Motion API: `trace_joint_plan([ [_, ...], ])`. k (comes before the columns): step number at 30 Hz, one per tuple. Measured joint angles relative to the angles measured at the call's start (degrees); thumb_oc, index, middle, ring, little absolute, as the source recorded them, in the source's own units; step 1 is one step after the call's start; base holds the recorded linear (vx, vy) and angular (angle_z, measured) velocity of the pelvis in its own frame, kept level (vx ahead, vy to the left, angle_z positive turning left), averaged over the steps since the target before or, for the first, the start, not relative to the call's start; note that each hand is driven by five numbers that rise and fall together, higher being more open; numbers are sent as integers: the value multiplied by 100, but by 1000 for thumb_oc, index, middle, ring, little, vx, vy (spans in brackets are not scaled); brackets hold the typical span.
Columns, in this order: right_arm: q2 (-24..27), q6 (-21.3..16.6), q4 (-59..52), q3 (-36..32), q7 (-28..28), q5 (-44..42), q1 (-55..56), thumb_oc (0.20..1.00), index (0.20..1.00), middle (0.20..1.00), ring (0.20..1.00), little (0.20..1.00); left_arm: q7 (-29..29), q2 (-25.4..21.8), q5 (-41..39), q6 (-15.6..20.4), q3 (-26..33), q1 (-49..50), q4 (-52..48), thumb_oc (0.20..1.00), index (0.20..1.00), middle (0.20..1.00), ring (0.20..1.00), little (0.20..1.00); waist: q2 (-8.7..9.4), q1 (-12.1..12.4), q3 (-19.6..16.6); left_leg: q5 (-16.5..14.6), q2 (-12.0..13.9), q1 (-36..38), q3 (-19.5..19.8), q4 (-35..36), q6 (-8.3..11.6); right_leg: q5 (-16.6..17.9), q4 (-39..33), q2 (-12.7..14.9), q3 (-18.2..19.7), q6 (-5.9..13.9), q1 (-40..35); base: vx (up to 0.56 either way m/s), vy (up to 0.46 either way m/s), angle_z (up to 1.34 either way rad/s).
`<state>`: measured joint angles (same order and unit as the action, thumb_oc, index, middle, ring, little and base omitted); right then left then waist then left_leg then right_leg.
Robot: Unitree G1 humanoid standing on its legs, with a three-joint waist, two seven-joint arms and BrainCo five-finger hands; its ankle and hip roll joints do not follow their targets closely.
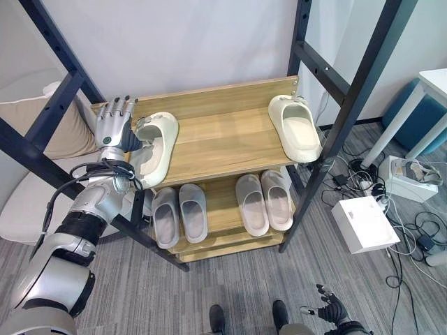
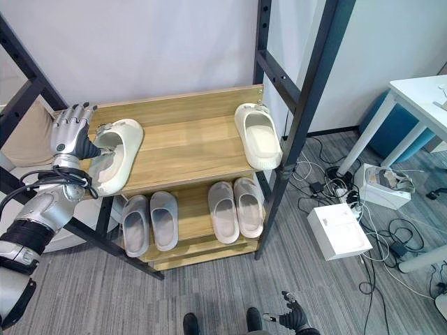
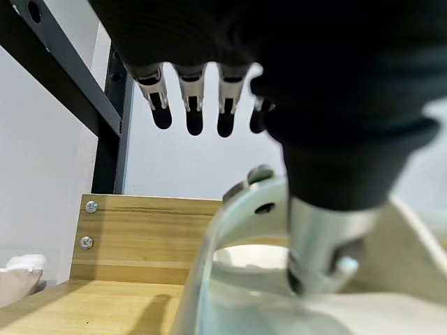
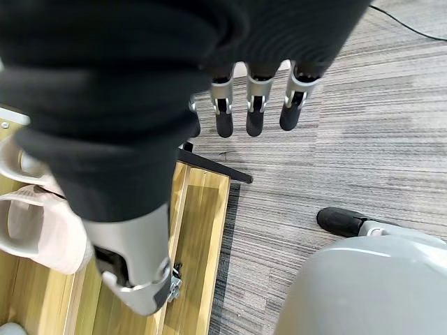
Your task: Arrange the slippers neatly on the shoe rack.
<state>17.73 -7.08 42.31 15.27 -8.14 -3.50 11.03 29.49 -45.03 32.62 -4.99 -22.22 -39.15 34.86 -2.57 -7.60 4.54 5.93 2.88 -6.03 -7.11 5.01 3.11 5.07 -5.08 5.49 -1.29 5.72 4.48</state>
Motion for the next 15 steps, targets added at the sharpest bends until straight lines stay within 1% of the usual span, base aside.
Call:
trace_joint_plan([
  [4,-8,1,1,-4,-43,-3,8,1000,1000,1000,1000,1000,2,-23,4,-48,-4,-41,-4,200,200,200,200,200,66,-22,-16,-2,5,-2,-17,0,-3,-13,0,-2,19,-32,18,26,1,-5],
  [7,-9,1,7,-2,-59,-12,-16,1000,1000,1000,1000,1000,-11,-30,9,-69,-86,-110,-1,200,200,200,200,200,73,-22,-20,0,3,5,-44,0,-1,-3,0,1,36,-38,19,1,-2,-1],
  [8,-18,0,7,-2,-60,-20,-25,1000,1000,1000,1000,1000,-11,-29,10,-79,-88,-112,-1,200,200,200,200,200,73,-21,-20,0,4,8,-55,0,-2,13,0,0,43,-22,19,0,0,0],
  [9,-22,1,8,0,-67,-34,-27,1000,1000,1000,1000,1000,-9,-29,18,-92,-123,-123,1,200,200,200,200,200,73,-19,-20,0,5,12,-56,0,-1,53,0,-1,41,38,14,0,0,0],
  [13,-31,-1,70,1,-121,-117,-86,1000,1000,1000,1000,1000,-5,-29,76,-155,-276,-203,25,200,200,200,200,200,73,-11,-20,1,4,17,-51,0,-1,55,0,-1,33,37,6,0,0,0],
  [15,-34,-3,133,4,-130,-117,-118,1000,1000,1000,1000,1000,-2,-3,236,-167,-303,-235,88,200,200,200,200,200,72,-13,-20,2,5,17,-49,0,0,57,0,-2,33,37,6,0,0,0],
])
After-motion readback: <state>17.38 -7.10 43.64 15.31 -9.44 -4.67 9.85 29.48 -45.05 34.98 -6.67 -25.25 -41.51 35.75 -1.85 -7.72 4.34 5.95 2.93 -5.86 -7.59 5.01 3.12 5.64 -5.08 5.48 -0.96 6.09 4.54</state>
